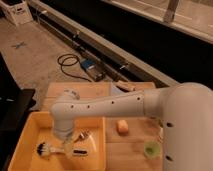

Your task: Wipe table surface with brush

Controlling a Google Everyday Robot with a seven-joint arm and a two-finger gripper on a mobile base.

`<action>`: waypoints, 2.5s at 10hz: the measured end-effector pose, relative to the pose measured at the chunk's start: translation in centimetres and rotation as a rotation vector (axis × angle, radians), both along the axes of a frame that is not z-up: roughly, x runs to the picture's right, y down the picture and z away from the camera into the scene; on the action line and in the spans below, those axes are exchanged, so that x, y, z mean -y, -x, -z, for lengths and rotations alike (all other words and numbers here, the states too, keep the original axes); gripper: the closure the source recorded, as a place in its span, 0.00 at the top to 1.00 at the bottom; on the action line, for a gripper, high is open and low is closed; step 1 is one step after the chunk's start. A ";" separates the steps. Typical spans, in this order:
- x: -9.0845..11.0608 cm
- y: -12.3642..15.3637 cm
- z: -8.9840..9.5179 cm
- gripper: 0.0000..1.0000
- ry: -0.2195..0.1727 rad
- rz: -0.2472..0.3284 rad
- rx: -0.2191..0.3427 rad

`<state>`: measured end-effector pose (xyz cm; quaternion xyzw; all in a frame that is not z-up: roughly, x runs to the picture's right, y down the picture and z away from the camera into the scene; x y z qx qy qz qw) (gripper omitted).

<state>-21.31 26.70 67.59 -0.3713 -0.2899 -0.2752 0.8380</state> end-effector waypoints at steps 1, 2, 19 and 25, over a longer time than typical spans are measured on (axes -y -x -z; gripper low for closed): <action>-0.2 0.2 0.0 0.79 0.001 -0.003 0.002; -0.2 0.3 0.0 0.79 0.001 -0.002 0.003; -4.6 0.0 -7.1 0.19 0.160 -0.075 -0.072; -4.7 -0.4 -6.6 0.09 0.136 -0.071 -0.059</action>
